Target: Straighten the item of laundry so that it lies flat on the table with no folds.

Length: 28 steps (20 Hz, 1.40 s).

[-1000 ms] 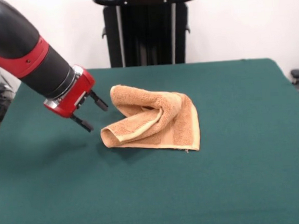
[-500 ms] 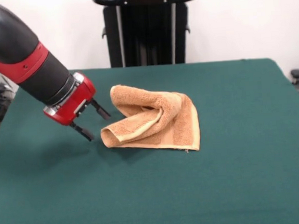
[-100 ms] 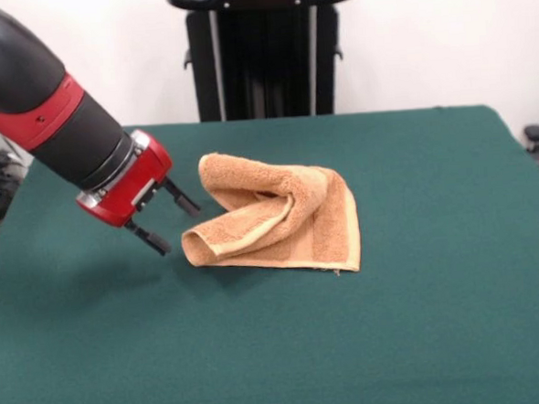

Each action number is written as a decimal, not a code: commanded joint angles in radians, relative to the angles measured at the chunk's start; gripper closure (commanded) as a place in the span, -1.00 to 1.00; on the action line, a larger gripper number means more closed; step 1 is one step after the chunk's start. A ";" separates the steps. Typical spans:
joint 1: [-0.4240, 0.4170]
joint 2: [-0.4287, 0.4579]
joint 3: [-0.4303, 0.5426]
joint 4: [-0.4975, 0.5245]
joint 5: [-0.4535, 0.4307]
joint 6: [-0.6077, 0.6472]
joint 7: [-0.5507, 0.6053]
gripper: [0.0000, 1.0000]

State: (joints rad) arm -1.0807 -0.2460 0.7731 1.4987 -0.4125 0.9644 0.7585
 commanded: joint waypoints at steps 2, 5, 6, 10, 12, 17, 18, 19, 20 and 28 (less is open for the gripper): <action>0.035 0.018 0.021 -0.032 0.049 0.010 0.009 -1.00; 0.032 0.020 0.023 -0.028 0.053 0.001 0.008 -1.00; 0.024 0.025 0.031 -0.020 0.058 -0.022 0.014 -1.00; 0.024 0.042 0.033 -0.017 0.054 -0.064 0.016 -1.00; 0.018 0.055 0.040 -0.008 0.048 -0.106 0.017 -1.00; -0.004 0.076 0.058 0.016 0.043 -0.160 0.003 -1.00; -0.007 0.081 0.060 0.020 0.043 -0.168 0.004 -1.00; -0.010 0.084 0.064 0.023 0.043 -0.176 0.003 -1.00; -0.010 0.084 0.062 0.026 0.043 -0.175 0.005 -1.00; -0.039 0.106 0.089 0.060 0.043 -0.211 -0.010 -1.00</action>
State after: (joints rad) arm -1.1486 -0.2107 0.8184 1.4984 -0.3867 0.8056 0.7585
